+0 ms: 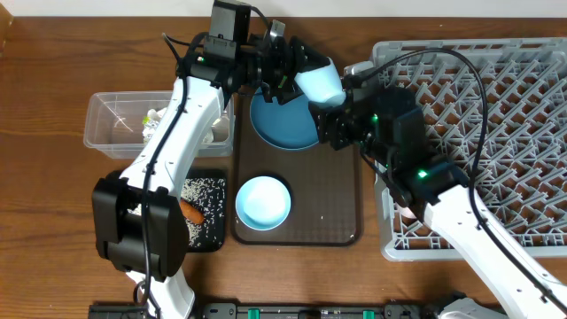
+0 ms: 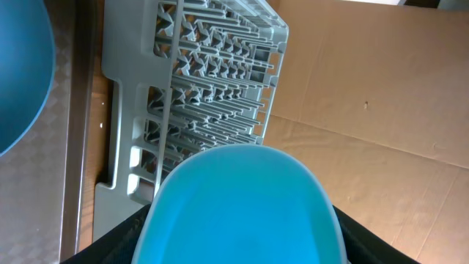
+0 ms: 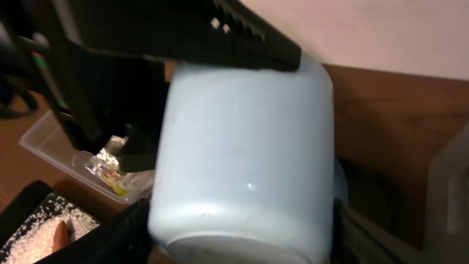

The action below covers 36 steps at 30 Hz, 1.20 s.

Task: Sort waste into correct bins and load items into the dishwasher rack
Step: 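Close the right gripper on the light-blue cup beside the left gripper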

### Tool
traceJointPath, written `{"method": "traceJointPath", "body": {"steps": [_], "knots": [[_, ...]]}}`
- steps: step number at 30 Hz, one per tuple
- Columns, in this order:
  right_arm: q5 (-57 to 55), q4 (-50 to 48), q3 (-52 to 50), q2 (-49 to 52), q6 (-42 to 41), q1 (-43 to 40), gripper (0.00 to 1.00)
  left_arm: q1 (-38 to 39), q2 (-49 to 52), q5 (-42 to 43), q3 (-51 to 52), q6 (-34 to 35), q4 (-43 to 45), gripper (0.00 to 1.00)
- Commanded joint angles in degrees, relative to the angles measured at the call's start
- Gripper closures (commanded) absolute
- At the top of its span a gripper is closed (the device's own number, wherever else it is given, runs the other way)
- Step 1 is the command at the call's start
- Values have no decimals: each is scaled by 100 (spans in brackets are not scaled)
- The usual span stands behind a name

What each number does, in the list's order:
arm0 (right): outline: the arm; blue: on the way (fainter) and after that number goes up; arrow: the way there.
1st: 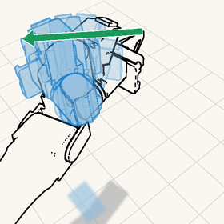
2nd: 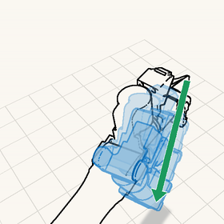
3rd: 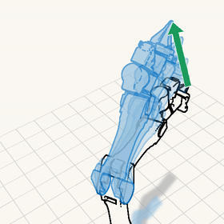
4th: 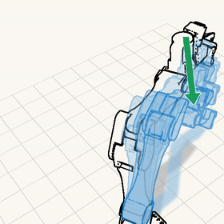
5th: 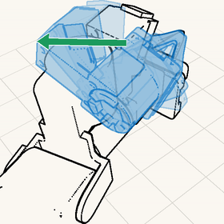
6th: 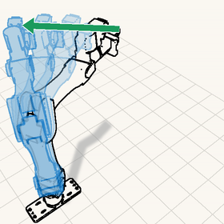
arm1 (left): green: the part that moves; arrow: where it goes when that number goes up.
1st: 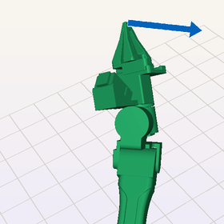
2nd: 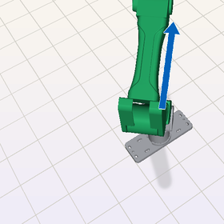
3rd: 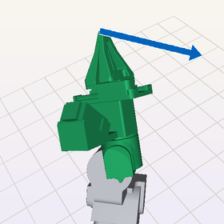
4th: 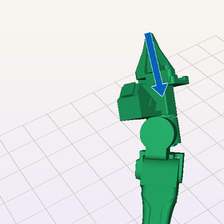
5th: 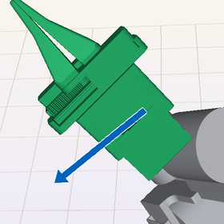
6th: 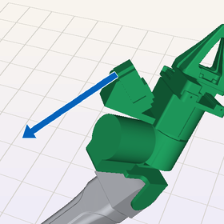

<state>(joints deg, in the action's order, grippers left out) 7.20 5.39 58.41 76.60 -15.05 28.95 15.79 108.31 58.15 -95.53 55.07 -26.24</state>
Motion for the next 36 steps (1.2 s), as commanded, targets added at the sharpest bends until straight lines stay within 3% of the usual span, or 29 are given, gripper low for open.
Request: {"method": "traceJointPath", "body": {"steps": [1,8,18,36], "knots": [[227,-142,20,-317,94,-15,27,-2,-63,-24,-70,-146,-68,35],[229,-28,20,-428,70,-15,27,-2,-63,212,-70,-76,-107,35],[590,127,20,-426,48,-4,15,-2,-63,610,-70,337,142,36],[682,-203,20,-103,-291,0,23,4,-63,822,-70,459,162,36]]}}
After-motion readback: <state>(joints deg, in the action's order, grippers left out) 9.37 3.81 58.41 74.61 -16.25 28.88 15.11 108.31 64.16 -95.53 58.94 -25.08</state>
